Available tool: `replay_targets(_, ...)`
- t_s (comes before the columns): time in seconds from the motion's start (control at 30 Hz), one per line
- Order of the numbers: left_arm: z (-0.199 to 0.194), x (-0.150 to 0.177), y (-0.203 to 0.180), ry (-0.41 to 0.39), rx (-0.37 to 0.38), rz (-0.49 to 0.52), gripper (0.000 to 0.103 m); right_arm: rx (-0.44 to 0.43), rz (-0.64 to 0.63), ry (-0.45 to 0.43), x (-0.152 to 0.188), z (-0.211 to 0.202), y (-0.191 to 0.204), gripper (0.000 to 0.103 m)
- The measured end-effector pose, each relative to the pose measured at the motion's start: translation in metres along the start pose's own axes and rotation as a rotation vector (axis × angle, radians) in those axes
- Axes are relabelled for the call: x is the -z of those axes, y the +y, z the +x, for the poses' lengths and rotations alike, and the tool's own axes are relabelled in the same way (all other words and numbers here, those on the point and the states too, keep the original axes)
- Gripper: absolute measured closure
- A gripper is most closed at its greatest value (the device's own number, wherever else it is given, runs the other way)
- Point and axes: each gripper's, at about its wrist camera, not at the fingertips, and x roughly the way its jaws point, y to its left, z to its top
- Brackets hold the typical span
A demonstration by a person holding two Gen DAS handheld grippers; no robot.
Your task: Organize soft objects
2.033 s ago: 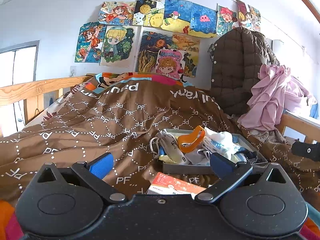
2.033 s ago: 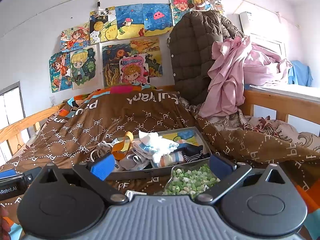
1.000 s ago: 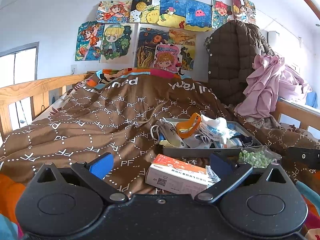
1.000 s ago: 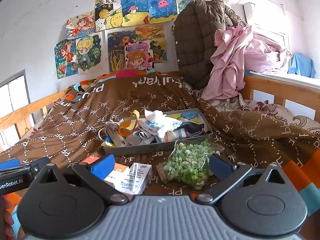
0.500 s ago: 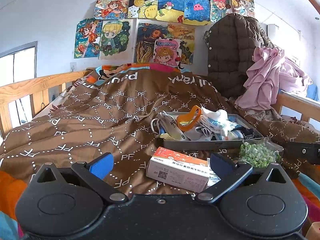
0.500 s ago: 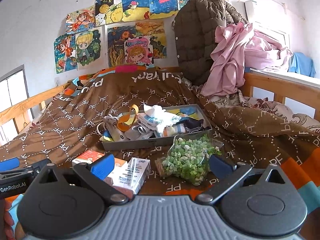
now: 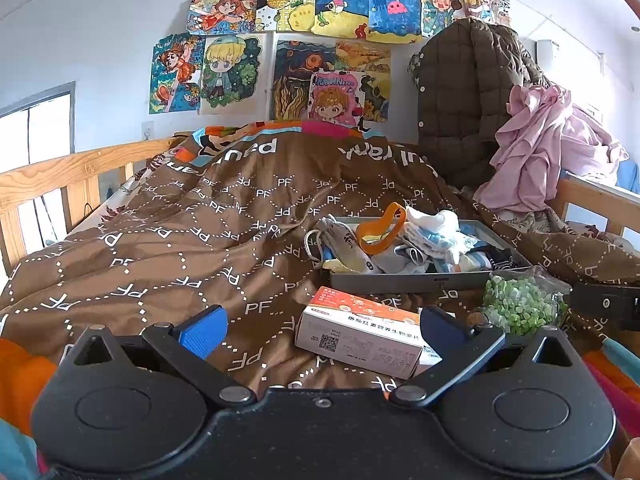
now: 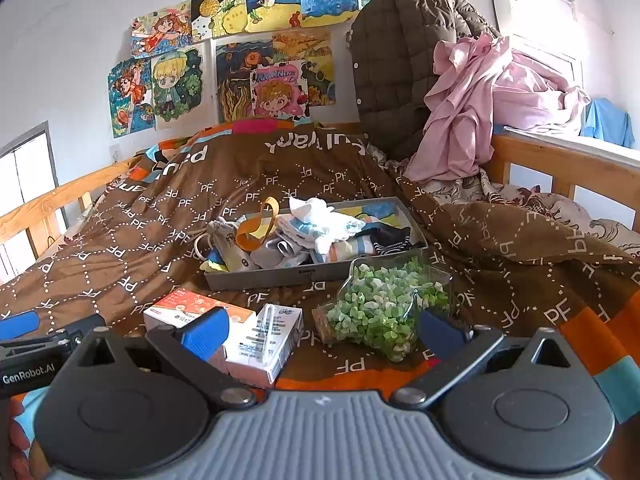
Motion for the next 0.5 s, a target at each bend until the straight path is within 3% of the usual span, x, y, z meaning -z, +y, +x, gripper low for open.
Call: replay_targets(0.5,0.0008,0.0011,-0.0001,0.003,-0.001,0.001,0.001,0.004,-0.004,0.018,0.0014,0.0046,0.0007,0.0)
